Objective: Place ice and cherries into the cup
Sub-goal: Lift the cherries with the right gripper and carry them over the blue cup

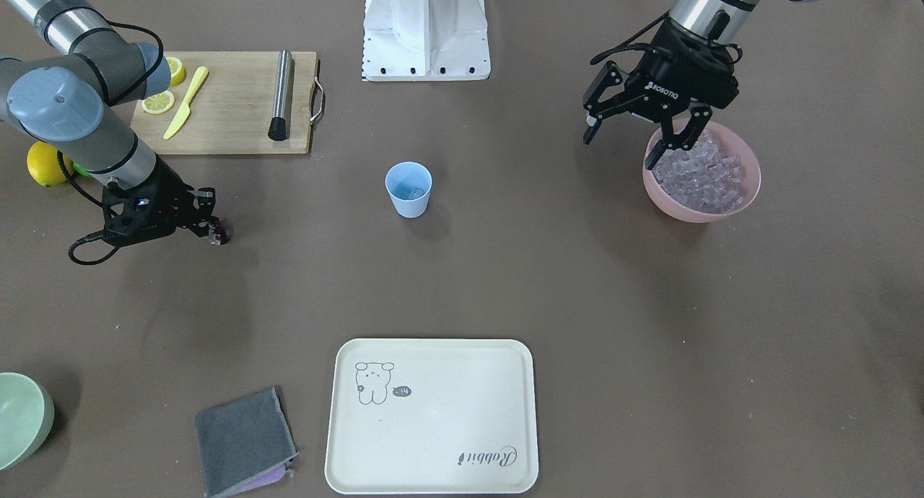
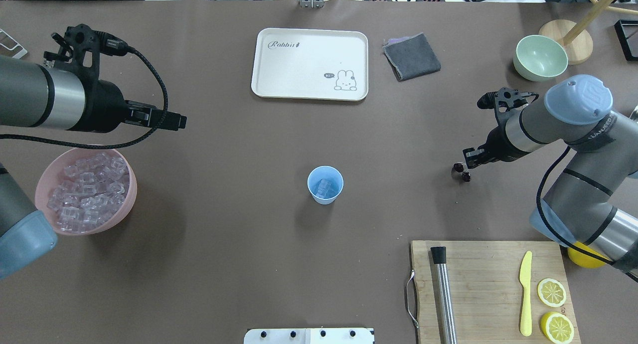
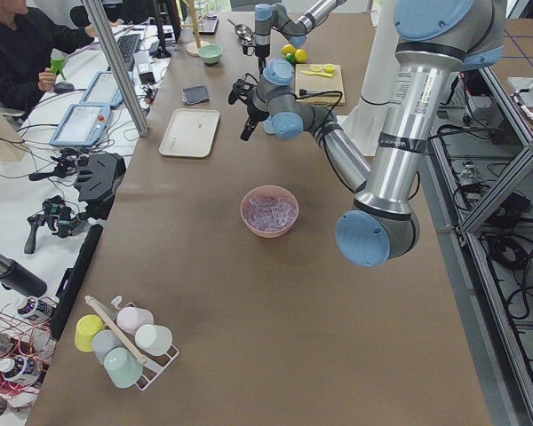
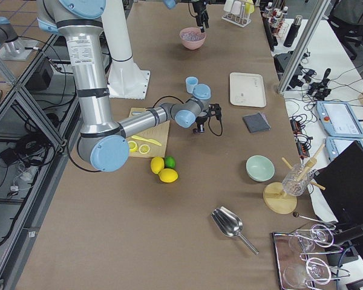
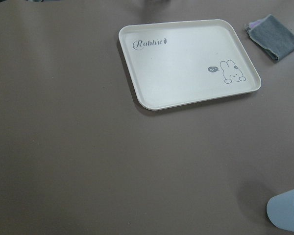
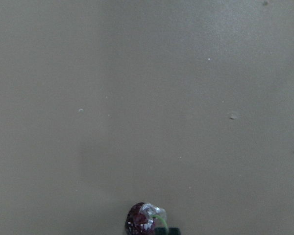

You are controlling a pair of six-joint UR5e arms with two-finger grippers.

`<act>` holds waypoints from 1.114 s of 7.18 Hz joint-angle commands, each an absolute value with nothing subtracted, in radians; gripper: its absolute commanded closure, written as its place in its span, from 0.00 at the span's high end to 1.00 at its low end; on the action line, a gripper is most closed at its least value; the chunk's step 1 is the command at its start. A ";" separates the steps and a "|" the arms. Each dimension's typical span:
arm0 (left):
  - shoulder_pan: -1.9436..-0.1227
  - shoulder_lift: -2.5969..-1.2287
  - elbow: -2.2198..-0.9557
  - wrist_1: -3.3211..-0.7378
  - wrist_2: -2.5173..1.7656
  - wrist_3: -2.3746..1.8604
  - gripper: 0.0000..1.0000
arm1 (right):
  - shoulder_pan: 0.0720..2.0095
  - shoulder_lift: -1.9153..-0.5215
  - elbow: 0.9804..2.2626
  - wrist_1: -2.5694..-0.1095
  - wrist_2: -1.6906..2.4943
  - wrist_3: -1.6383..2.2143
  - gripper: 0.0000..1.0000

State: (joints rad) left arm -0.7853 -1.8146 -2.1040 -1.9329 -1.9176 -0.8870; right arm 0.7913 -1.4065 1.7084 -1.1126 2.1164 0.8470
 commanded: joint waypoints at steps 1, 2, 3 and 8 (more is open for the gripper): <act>-0.785 -1.813 -2.103 -1.933 -1.917 -0.887 0.98 | 0.833 -1.411 1.747 -1.112 2.155 0.850 0.00; -0.785 -1.812 -2.105 -1.933 -1.917 -0.887 0.98 | 0.907 -1.395 1.756 -1.115 2.272 0.850 0.00; -0.785 -1.813 -2.105 -1.933 -1.917 -0.891 0.98 | 0.951 -1.378 1.767 -1.114 2.328 0.847 0.00; -0.785 -1.796 -2.088 -1.934 -1.917 -0.888 0.98 | 0.812 -1.226 1.804 -1.108 2.176 1.035 0.00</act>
